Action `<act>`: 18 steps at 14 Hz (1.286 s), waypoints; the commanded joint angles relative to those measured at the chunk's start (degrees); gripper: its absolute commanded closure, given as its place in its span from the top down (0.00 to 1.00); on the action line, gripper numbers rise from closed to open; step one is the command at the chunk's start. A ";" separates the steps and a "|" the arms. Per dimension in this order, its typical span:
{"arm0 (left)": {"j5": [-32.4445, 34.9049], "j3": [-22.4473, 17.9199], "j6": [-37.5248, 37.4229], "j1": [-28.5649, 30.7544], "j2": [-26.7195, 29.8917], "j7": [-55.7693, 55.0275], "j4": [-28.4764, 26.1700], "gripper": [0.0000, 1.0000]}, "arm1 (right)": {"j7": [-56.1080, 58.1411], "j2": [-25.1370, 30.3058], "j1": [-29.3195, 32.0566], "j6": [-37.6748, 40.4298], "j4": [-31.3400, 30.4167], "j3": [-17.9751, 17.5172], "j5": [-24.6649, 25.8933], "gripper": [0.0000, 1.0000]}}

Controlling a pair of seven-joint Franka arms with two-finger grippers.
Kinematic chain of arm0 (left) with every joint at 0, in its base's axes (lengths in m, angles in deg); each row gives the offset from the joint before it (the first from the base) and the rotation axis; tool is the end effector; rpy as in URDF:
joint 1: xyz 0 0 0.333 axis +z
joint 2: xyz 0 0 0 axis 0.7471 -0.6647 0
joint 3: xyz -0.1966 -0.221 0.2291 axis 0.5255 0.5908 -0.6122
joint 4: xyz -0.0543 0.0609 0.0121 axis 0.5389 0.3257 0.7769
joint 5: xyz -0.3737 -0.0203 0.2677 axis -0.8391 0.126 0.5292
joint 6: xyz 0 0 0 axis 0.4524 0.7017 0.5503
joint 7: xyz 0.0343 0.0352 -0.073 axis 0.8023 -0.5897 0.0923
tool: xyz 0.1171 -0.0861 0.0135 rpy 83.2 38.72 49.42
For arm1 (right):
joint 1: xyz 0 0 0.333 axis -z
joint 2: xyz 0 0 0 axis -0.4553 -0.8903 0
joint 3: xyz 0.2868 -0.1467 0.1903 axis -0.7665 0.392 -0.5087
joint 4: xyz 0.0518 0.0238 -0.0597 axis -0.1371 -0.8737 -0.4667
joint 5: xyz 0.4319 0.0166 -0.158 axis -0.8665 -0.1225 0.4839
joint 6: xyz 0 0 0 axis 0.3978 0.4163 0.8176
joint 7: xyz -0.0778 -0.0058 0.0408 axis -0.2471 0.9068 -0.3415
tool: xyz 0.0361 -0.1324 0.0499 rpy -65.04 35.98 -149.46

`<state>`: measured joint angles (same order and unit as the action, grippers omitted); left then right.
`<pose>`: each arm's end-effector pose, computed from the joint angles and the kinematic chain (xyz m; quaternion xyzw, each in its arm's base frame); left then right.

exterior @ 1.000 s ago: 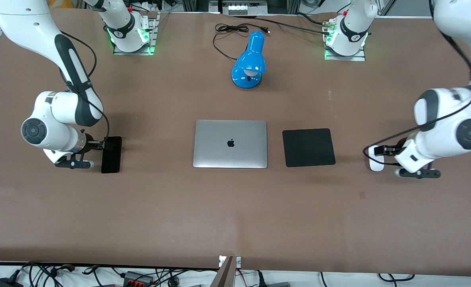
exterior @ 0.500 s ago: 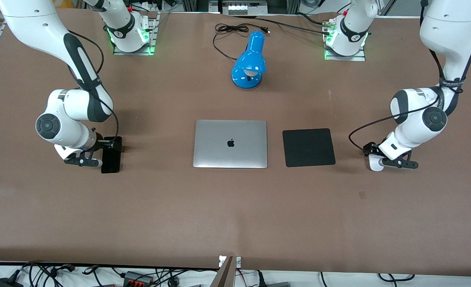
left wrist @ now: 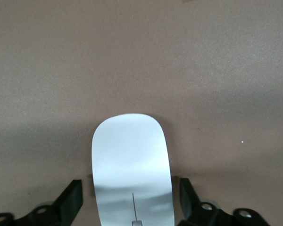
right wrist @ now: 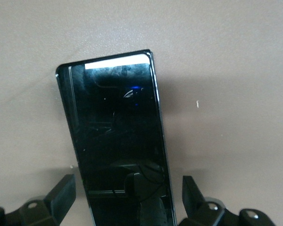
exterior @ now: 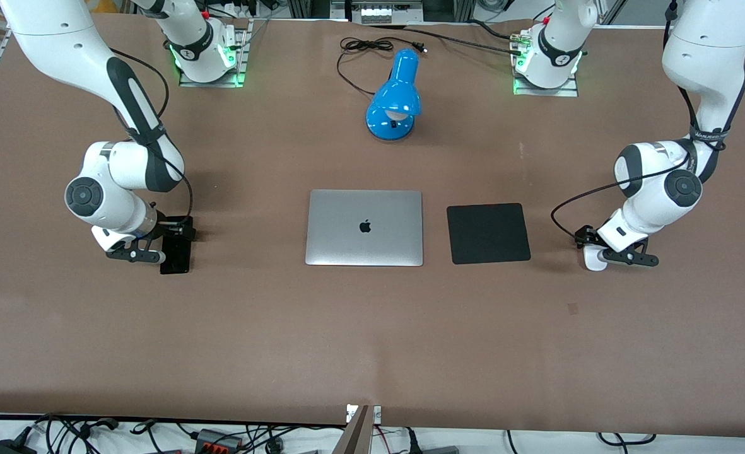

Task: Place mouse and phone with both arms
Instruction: 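Lower and close the right gripper on the phone while the left grips the mouse, then carry the phone toward the laptop while the left gripper carries the mouse to the pad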

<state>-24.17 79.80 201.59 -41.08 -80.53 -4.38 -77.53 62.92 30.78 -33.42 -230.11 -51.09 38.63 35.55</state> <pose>0.6275 0.0733 0.1218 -0.9971 0.0685 -0.0317 0.0099 0.6388 0.0043 0.1309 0.9981 -0.0462 -0.0355 0.0198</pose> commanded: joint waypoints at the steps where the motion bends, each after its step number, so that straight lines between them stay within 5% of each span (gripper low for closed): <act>1: 0.42 0.62 0.98 0.74 -0.11 0.38 0.10 0.56 | -0.21 -0.71 -0.60 -2.66 -1.04 -0.09 -0.59 1.00; 3: 0.34 0.62 0.98 0.65 -0.11 0.20 0.19 0.37 | 0.66 -0.80 -0.61 -3.45 -1.30 -0.09 -0.42 1.00; 4: 0.34 0.70 0.89 0.65 0.16 -0.15 0.45 0.34 | 1.88 -0.37 -0.69 -3.72 -1.65 -0.09 -0.42 0.54; 5: 0.34 0.71 0.71 0.56 0.59 -0.24 0.54 0.33 | 1.20 -0.02 -0.78 -3.46 -1.66 -0.18 -0.42 0.20; 8: 0.34 0.71 -2.95 0.21 5.85 -0.41 1.33 0.34 | -2.13 0.51 -5.86 -2.93 0.70 -0.96 -0.50 0.16; 11: 0.25 1.14 -20.84 -0.32 8.41 -1.29 9.83 0.33 | -12.15 -0.19 -12.80 3.29 6.76 -1.50 -0.59 0.16; 14: 0.16 6.31 -36.59 -0.49 9.39 -9.17 18.45 0.33 | -13.82 -1.15 -17.20 3.40 7.92 -2.37 -1.29 0.16; 18: 0.16 14.75 -38.84 -0.84 7.20 -23.33 19.09 0.29 | -17.53 -3.87 -19.59 2.79 10.12 -2.64 -5.60 0.17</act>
<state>-24.21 91.76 163.29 -41.97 -70.54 -22.81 -59.21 46.39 28.88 -52.44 -227.48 -43.31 35.84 31.06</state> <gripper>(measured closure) 0.383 0.194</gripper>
